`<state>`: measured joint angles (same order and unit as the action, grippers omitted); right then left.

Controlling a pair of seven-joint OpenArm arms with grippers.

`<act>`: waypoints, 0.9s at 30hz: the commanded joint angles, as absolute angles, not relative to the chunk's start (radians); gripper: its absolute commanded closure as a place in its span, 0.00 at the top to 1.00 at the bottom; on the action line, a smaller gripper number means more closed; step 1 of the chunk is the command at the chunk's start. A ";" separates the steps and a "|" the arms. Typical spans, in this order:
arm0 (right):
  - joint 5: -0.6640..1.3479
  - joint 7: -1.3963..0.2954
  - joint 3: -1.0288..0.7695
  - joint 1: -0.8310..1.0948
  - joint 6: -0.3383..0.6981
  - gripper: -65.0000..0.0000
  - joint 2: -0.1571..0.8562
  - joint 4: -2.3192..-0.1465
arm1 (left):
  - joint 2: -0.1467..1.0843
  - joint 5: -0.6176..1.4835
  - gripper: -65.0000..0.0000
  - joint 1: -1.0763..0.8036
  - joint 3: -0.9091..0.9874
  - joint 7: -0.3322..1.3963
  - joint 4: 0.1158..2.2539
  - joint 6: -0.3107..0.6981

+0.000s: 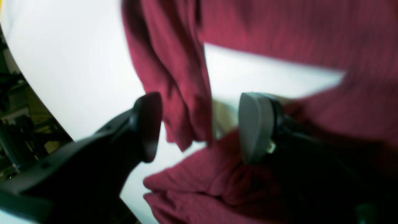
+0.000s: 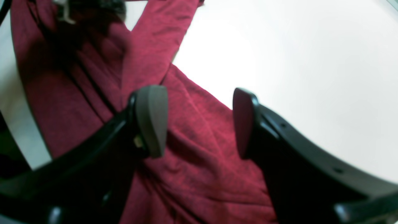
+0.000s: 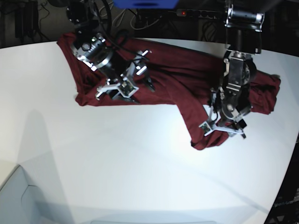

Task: Layout the t-shirt on the table in an organized manner, then fold the t-shirt properly
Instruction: 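Pull the held shirt end with the left gripper away from the right gripper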

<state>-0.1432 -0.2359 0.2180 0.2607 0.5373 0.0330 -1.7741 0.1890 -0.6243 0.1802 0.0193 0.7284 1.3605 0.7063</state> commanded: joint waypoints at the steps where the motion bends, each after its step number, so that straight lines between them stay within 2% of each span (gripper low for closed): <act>1: -0.128 -0.206 0.219 0.254 0.538 0.52 0.030 -1.791 | 0.194 -0.624 0.58 0.193 0.022 0.716 1.376 0.698; 11: -0.128 -0.206 0.219 0.254 0.538 0.52 0.028 -1.791 | 0.186 -0.624 0.56 0.180 0.022 0.633 1.256 0.698; 17: -0.128 -0.206 0.219 0.254 0.538 0.52 0.030 -1.791 | 0.186 -0.624 0.35 0.180 0.022 0.622 1.247 0.698; 27: -0.128 -0.209 0.219 0.246 0.538 0.52 0.030 -1.791 | 0.197 -0.624 0.18 0.157 0.022 0.622 1.245 0.698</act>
